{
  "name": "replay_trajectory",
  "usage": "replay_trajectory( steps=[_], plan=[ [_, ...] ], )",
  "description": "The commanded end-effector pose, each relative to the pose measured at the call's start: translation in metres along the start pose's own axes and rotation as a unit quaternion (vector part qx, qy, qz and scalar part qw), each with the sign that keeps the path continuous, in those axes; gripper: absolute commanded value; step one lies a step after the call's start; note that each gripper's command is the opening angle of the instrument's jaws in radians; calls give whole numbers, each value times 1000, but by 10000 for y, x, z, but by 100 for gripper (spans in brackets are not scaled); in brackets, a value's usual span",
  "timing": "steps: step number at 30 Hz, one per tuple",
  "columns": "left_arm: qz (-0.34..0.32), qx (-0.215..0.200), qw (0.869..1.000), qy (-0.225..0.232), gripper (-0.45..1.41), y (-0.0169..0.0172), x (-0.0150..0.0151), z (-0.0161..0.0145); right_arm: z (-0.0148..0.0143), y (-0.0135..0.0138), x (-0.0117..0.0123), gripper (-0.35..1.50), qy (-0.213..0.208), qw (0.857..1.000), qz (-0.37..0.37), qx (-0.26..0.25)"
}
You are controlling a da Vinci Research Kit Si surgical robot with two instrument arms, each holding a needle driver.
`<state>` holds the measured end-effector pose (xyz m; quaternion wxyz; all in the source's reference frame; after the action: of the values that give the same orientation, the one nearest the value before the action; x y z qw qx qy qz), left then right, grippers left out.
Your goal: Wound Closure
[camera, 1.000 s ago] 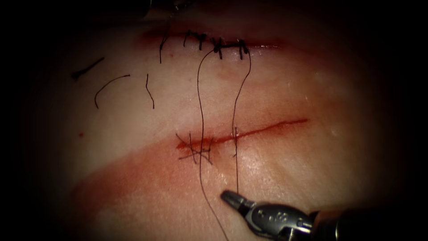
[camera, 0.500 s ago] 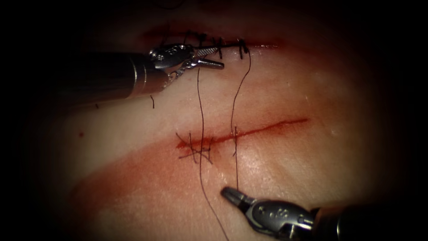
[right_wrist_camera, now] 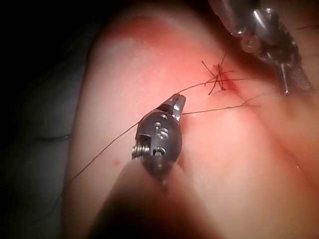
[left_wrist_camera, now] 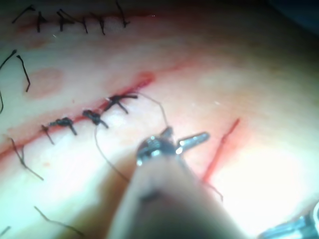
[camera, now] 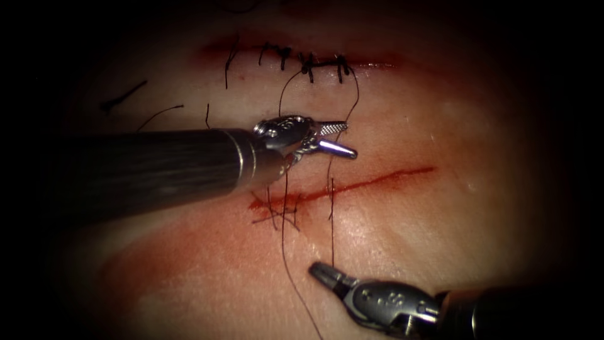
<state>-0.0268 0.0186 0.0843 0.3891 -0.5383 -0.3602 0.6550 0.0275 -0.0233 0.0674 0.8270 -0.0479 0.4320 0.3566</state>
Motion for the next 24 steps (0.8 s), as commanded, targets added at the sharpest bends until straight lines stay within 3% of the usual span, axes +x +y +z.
replay_trajectory(
  steps=[1, 7, 10, 14, 17, 18, 19, 24],
  plan=[
    [0, 0, 1000, 0, 78, -5, -3, 6, 3, -9, -7, -35, -1, 1000, 1, 2],
    [3, 3, 1000, 3, 78, -17, 1, 12, 2, -9, -8, -35, -1, 1000, 1, 2],
    [3, 4, 1000, 3, 69, -20, 2, 10, 2, -10, -8, -35, 0, 1000, 1, 2],
    [4, 3, 1000, 2, -3, -19, 0, 3, 2, -11, -9, -35, 0, 1000, 0, 2],
    [3, 4, 1000, -1, -18, -18, 0, 0, 2, -10, -9, -35, 0, 1000, 0, 2],
    [18, 4, 1000, -6, -45, -17, -1, -2, 2, -10, -9, -35, 0, 1000, 0, 2],
    [45, 1, 999, -10, -45, -16, -2, -6, 1, -11, -9, -35, 0, 1000, 0, 2],
    [57, 31, 998, 0, -45, -33, 13, -9, 0, -12, -9, -35, 0, 1000, 0, 2]
  ],
)
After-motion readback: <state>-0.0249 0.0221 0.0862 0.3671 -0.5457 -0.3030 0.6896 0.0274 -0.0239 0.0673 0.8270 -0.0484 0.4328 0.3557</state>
